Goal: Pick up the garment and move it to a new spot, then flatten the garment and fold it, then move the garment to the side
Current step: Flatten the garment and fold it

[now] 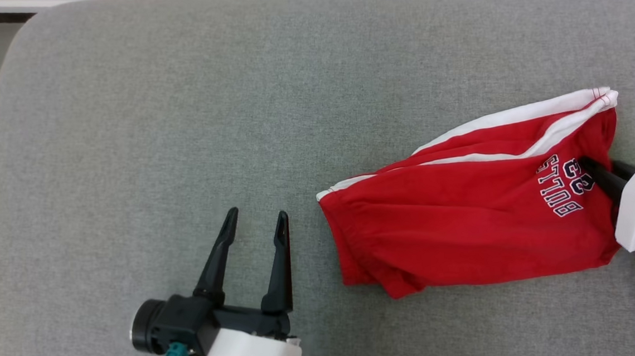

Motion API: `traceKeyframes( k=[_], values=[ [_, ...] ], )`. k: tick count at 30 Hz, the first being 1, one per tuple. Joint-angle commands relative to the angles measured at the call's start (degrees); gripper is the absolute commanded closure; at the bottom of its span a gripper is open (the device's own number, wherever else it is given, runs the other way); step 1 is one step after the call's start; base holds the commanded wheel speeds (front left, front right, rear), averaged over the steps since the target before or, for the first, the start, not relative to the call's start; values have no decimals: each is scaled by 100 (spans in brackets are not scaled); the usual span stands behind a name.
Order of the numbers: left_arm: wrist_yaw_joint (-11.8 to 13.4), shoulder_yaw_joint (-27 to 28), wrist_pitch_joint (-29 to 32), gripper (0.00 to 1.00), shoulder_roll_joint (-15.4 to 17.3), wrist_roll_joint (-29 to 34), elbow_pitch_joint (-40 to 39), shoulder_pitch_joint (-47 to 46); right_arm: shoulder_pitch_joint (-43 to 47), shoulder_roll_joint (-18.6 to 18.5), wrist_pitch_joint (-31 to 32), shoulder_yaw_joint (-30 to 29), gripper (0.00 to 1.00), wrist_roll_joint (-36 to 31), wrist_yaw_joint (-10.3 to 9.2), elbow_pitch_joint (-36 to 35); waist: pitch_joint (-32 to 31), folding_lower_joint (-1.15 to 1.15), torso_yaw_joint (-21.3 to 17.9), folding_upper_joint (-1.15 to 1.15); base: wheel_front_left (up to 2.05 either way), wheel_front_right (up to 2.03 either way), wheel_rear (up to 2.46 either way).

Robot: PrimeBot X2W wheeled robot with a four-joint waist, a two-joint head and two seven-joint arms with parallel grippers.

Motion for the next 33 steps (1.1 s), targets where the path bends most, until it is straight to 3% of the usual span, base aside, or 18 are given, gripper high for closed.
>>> traceKeyframes(
  k=[1, 14, 23, 27, 33],
  values=[
    [-46, 52, -8, 0, -36, 59, 41, 111, 127, 66, -53, 25, 100, -17, 16, 72, -65, 0, -38, 0, 0, 0, 0],
    [-358, 466, -9, 0, -175, 340, 367, 554, 469, -70, -642, -879, 100, 231, 9, 190, -466, 0, -481, 0, 0, 0, 0],
    [-454, 527, -9, 0, -219, 317, 558, 727, 647, 81, -463, -958, 100, 38, 9, -569, -755, 0, -443, 0, 0, 0, 0],
    [-429, 562, -9, 0, -228, 226, 609, 852, 673, 620, -56, -933, 100, -71, 9, -972, -917, 0, -470, 0, 0, 0, 0],
    [-365, 483, -9, 0, -234, 126, 594, 882, 831, 1846, 514, -576, 100, -530, 9, -1187, -964, 0, -466, 0, 0, 0, 0]
  ],
)
